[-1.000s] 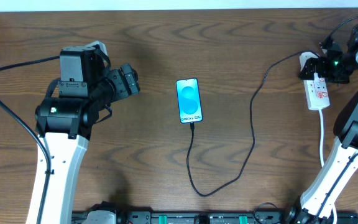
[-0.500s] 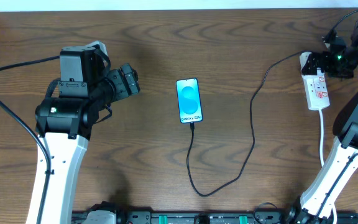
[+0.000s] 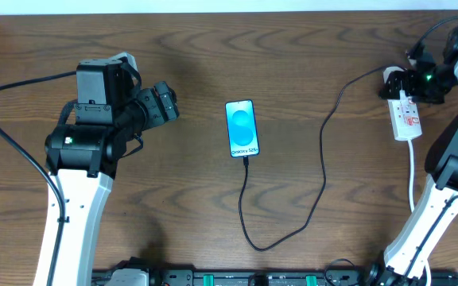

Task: Plug charger to phone and switch on socket

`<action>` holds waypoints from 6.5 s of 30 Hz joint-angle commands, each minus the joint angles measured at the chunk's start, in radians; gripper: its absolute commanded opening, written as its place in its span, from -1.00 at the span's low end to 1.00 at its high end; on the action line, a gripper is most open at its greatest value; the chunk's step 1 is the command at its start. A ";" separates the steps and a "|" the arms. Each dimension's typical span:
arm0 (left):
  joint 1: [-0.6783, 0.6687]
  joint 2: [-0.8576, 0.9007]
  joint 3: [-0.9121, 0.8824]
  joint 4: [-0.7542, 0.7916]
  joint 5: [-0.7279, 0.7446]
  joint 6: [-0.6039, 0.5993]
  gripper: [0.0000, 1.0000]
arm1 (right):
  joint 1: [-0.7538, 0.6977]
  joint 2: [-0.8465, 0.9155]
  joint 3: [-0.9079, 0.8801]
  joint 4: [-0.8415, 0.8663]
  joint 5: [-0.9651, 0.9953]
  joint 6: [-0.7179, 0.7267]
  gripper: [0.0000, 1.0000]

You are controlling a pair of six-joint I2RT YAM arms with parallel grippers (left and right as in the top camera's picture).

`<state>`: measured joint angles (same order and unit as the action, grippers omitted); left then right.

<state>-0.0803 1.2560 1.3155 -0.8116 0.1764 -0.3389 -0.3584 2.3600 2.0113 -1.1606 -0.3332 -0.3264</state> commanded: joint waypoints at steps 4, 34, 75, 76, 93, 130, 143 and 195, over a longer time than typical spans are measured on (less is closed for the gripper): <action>0.001 0.003 0.009 -0.003 -0.013 0.013 0.84 | 0.020 0.015 -0.126 0.026 -0.148 0.000 0.98; 0.001 0.003 0.009 -0.003 -0.013 0.013 0.85 | -0.007 -0.038 -0.089 0.011 -0.041 0.186 0.98; 0.001 0.003 0.009 -0.003 -0.013 0.013 0.85 | -0.011 -0.701 -0.059 -0.149 0.088 0.348 0.99; 0.001 0.003 0.009 -0.003 -0.013 0.013 0.85 | -0.011 -0.701 -0.059 -0.149 0.088 0.348 0.99; 0.003 -0.145 -0.192 0.148 -0.122 0.014 0.85 | -0.011 -0.701 -0.059 -0.149 0.088 0.348 0.98; 0.115 -1.255 -1.311 0.740 -0.136 0.251 0.85 | -0.011 -0.701 -0.059 -0.149 0.088 0.348 0.98; 0.115 -1.252 -1.311 0.741 -0.137 0.264 0.85 | -0.011 -0.701 -0.059 -0.149 0.088 0.348 0.98; 0.115 -1.246 -1.311 0.741 -0.137 0.264 0.85 | 0.277 -1.034 -0.882 0.740 0.080 0.341 0.99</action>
<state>0.0303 0.0113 0.0193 -0.0303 0.0498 -0.0921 -0.1329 1.4372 1.3277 -0.5632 -0.2520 0.0154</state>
